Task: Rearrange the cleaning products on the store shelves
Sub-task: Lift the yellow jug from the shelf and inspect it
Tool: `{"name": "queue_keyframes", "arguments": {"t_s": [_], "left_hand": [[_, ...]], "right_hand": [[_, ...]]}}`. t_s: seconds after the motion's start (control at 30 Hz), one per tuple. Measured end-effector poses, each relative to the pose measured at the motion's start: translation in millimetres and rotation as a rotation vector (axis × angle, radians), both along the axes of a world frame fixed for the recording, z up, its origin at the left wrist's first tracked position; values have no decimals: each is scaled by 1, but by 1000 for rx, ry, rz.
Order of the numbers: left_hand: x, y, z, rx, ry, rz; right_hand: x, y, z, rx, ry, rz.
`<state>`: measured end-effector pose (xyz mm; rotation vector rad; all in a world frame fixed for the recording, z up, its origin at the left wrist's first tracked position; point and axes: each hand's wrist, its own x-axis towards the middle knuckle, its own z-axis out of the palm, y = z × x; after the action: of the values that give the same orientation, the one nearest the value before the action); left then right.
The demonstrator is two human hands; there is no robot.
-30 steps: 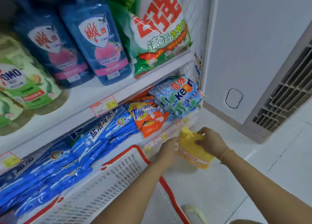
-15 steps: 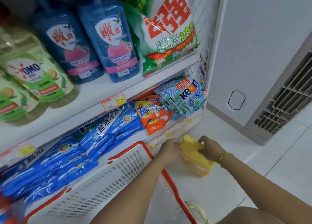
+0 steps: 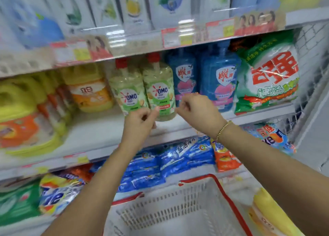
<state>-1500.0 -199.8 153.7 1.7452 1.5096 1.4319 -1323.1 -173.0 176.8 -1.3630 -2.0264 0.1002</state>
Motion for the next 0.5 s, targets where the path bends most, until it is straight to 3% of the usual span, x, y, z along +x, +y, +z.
{"name": "queue_keyframes", "arguments": {"t_s": [0.13,0.3,0.43,0.5], "left_hand": [[-99,18,2,-26,-127,192],[-183,44,-15,-127,-183,334],[-225,79,-24,-203,-156,337],[-245,107,-27,-204,-129,370]], "right_hand": [[-87,19,-25,28,-61,159],[-156,39,-82,304,-375,325],[-179,58,-102,209,-347,326],[-183,65,-110,321,-338,299]]}}
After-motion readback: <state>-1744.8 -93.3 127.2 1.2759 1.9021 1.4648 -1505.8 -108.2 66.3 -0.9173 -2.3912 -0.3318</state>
